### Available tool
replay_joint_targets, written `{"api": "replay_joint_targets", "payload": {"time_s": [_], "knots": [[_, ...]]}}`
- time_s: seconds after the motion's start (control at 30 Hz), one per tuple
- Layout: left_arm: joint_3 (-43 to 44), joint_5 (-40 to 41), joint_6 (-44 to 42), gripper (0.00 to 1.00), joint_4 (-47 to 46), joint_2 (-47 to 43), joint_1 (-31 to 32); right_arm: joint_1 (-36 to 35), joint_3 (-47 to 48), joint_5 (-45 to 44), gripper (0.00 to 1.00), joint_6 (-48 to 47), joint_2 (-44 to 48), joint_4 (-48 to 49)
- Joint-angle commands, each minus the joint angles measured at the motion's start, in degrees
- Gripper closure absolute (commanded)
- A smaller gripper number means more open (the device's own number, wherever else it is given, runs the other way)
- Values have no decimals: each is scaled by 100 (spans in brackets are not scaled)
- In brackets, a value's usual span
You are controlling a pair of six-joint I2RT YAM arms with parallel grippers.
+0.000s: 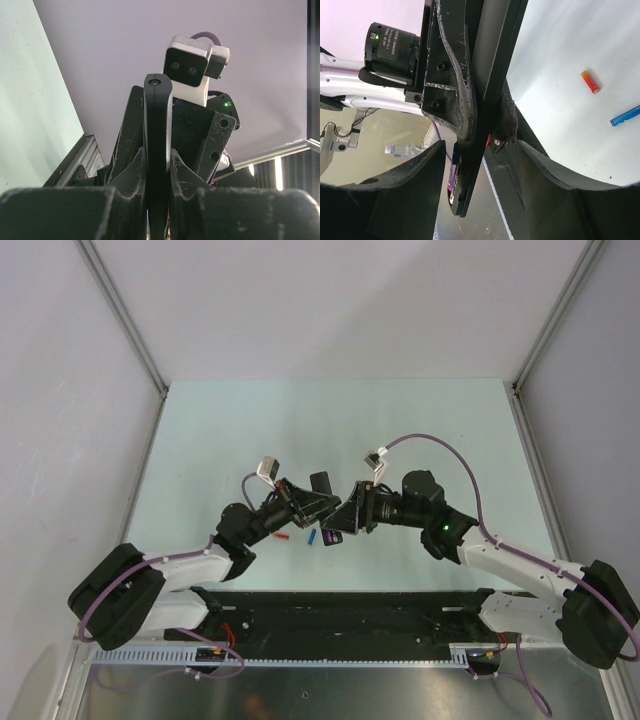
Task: Load the batteries into the remote control
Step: Load the battery into the remote control.
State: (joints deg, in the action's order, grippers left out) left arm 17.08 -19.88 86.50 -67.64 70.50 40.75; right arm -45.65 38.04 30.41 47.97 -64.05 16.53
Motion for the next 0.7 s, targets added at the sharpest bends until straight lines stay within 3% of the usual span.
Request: {"api": "replay_joint_targets", "payload": {"time_s": [0.0,0.67], "knots": [[-21,-51,-81,100,-268,-54,38,30,230,-71,37,37,182,96],[129,-121,-19,100,-259,-326,38,117,195,-317,46,-270,156,-520]]}}
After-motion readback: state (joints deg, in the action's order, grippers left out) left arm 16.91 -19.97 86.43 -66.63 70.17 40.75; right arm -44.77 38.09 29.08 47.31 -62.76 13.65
